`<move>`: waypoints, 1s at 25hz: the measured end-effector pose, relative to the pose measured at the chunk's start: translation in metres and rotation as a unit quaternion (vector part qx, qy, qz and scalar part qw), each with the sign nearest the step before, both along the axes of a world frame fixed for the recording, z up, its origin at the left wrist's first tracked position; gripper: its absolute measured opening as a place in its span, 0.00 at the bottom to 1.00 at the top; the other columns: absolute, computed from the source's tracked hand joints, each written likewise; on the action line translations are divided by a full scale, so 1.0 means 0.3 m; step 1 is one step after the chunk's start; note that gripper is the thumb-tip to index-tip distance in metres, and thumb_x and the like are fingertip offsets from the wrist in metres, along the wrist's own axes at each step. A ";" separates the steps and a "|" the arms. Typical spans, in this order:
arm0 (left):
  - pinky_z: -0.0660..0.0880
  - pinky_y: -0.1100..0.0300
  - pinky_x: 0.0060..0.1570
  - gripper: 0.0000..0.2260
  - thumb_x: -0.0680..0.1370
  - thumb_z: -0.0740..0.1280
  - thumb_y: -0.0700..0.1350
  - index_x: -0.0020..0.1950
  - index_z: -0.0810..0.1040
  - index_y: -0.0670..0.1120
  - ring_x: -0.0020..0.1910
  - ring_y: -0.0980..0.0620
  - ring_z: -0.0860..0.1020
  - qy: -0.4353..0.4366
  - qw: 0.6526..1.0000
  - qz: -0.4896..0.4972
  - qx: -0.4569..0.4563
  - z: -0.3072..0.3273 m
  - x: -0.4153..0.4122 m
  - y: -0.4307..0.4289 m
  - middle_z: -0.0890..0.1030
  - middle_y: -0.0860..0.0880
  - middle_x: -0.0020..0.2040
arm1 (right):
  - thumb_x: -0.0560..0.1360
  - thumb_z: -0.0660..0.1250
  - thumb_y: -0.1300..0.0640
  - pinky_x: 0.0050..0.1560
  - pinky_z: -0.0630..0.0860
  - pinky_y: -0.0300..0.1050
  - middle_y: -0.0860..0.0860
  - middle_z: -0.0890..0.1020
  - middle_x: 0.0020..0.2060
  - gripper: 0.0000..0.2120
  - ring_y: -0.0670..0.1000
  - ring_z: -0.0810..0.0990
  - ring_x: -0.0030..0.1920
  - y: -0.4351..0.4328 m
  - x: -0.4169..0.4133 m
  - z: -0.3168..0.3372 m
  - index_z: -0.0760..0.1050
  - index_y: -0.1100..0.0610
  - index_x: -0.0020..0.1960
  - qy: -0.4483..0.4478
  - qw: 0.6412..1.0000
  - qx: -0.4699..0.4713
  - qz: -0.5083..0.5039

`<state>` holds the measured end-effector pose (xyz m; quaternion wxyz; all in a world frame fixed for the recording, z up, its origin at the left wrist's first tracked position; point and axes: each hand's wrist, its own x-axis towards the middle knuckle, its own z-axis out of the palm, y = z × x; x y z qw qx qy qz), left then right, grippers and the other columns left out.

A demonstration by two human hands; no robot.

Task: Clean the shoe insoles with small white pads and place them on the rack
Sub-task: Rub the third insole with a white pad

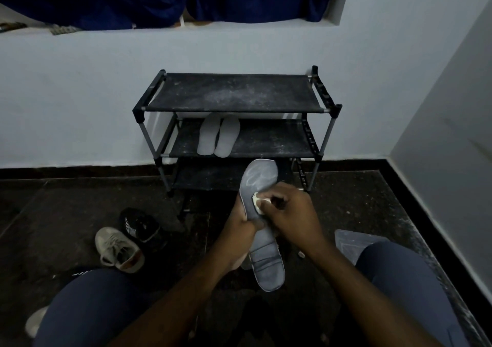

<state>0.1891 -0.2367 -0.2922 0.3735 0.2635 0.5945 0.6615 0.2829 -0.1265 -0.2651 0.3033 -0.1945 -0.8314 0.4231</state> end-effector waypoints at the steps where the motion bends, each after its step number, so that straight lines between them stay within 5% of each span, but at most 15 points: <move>1: 0.78 0.52 0.63 0.36 0.74 0.60 0.23 0.77 0.66 0.50 0.67 0.48 0.78 -0.004 1.000 0.010 0.005 0.004 -0.003 0.002 0.79 0.45 0.68 | 0.74 0.75 0.63 0.51 0.79 0.36 0.43 0.85 0.45 0.07 0.41 0.84 0.48 -0.007 -0.001 -0.005 0.87 0.54 0.50 -0.001 1.000 0.001 0.010; 8: 0.78 0.36 0.60 0.34 0.75 0.56 0.23 0.75 0.69 0.50 0.64 0.41 0.80 -0.040 0.999 -0.009 -0.006 0.006 -0.013 0.002 0.80 0.42 0.65 | 0.75 0.74 0.62 0.48 0.76 0.31 0.44 0.84 0.45 0.06 0.39 0.82 0.46 0.016 -0.008 -0.006 0.86 0.54 0.50 0.014 0.998 0.027 -0.050; 14: 0.76 0.41 0.65 0.27 0.76 0.60 0.26 0.71 0.74 0.49 0.63 0.47 0.81 0.014 0.999 0.005 -0.038 0.011 -0.015 0.003 0.83 0.46 0.62 | 0.75 0.73 0.61 0.47 0.80 0.47 0.45 0.83 0.42 0.04 0.43 0.82 0.44 -0.004 -0.011 -0.016 0.85 0.54 0.45 -0.026 0.997 0.071 -0.004; 18: 0.79 0.37 0.59 0.26 0.77 0.61 0.30 0.71 0.74 0.52 0.62 0.44 0.81 0.004 0.999 -0.027 -0.045 0.001 -0.006 0.000 0.82 0.45 0.63 | 0.75 0.73 0.62 0.47 0.80 0.44 0.46 0.83 0.43 0.05 0.42 0.82 0.43 0.031 -0.013 -0.001 0.85 0.53 0.46 0.006 0.994 0.070 -0.080; 22: 0.78 0.50 0.62 0.21 0.78 0.62 0.29 0.66 0.77 0.48 0.58 0.51 0.83 0.047 0.998 0.001 -0.048 0.027 0.000 0.000 0.85 0.49 0.56 | 0.76 0.73 0.61 0.50 0.79 0.44 0.46 0.84 0.44 0.04 0.42 0.82 0.45 -0.021 -0.014 -0.011 0.86 0.54 0.47 -0.029 0.996 0.084 0.000; 25: 0.79 0.45 0.60 0.25 0.77 0.61 0.29 0.69 0.75 0.51 0.61 0.47 0.82 0.054 0.997 -0.011 -0.060 0.020 0.000 0.001 0.84 0.47 0.60 | 0.75 0.73 0.60 0.46 0.80 0.48 0.45 0.83 0.42 0.04 0.42 0.81 0.42 0.013 -0.007 -0.015 0.85 0.53 0.44 -0.026 0.995 0.080 -0.047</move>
